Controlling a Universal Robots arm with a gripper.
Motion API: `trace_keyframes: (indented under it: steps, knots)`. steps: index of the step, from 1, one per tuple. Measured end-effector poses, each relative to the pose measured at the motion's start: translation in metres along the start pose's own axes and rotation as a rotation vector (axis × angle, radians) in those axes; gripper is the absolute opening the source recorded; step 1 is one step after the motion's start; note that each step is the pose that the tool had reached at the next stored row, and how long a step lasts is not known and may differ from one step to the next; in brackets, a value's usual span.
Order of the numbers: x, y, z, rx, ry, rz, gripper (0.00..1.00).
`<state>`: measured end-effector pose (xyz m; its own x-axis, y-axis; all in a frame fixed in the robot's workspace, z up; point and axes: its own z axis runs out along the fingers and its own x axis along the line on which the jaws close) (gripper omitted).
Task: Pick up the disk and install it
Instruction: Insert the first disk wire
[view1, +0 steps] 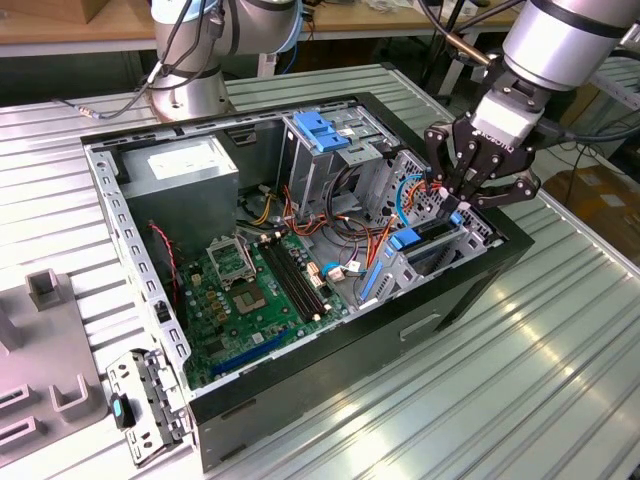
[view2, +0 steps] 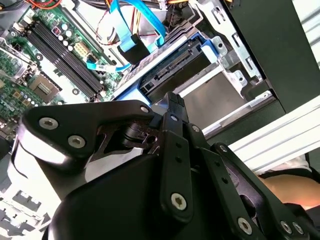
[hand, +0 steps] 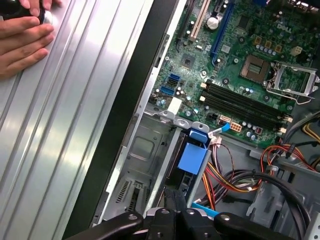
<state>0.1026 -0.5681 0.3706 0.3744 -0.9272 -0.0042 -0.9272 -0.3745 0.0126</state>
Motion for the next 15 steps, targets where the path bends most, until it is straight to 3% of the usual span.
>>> trace_keyframes:
  steps: [3,9,15]
  knots:
    - [0.0,0.0,0.0,-0.0001,0.0009,-0.063,0.11]
    - [0.0,0.0,-0.0038,0.0021,-0.0034,-0.064,0.11]
    - [0.0,0.0,-0.0043,0.002,-0.0031,-0.083,0.11]
